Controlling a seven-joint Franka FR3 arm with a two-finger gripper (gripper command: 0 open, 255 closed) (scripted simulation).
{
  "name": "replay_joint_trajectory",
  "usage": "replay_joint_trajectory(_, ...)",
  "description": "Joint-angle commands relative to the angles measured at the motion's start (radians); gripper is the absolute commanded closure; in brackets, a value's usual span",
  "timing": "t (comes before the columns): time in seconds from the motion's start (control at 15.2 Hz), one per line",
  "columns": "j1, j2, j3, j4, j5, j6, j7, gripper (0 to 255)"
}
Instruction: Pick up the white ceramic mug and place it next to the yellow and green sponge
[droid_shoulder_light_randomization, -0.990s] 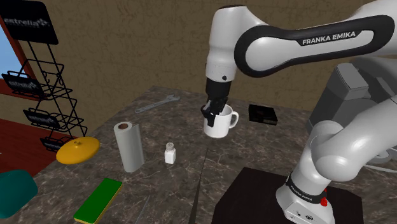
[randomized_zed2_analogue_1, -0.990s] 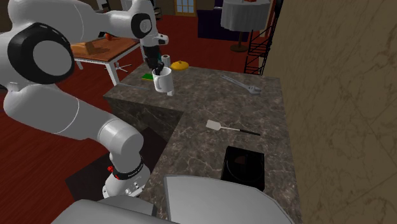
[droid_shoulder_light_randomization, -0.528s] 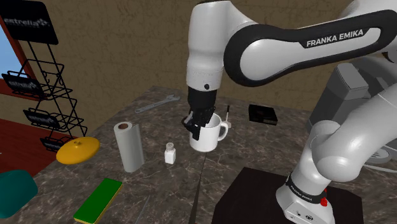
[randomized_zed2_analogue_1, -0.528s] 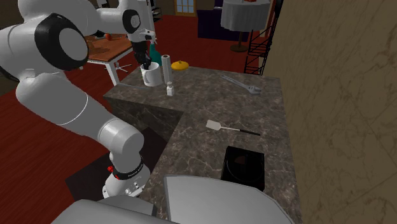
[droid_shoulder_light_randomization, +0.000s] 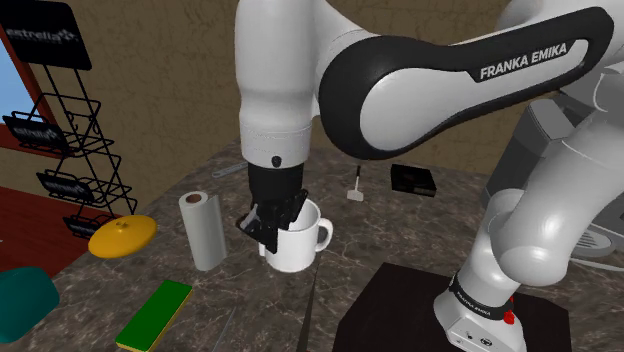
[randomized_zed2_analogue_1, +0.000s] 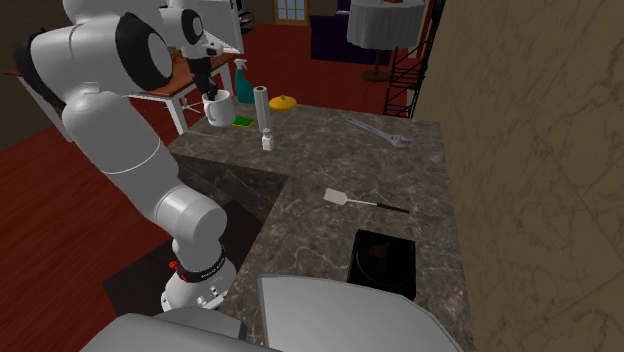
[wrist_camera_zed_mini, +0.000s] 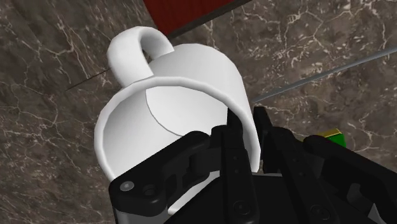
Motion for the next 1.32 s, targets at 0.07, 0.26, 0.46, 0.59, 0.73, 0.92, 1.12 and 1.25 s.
replay_joint_trajectory(0.07,0.017,0.120,0.061,0.108,-0.071,-0.007,0.107,255)
replay_joint_trajectory(0.26,0.057,0.245,0.106,0.224,-0.157,-0.031,0.212,255)
replay_joint_trajectory(0.46,0.080,0.291,0.111,0.242,-0.190,-0.016,0.248,255)
replay_joint_trajectory(0.59,0.080,0.294,0.111,0.218,-0.193,0.010,0.251,255)
replay_joint_trajectory(0.73,0.080,0.298,0.110,0.195,-0.196,0.035,0.254,255)
replay_joint_trajectory(0.92,0.081,0.307,0.108,0.163,-0.204,0.074,0.260,255)
replay_joint_trajectory(1.12,0.083,0.318,0.107,0.133,-0.213,0.111,0.267,255)
replay_joint_trajectory(1.25,0.084,0.326,0.105,0.114,-0.221,0.136,0.272,255)
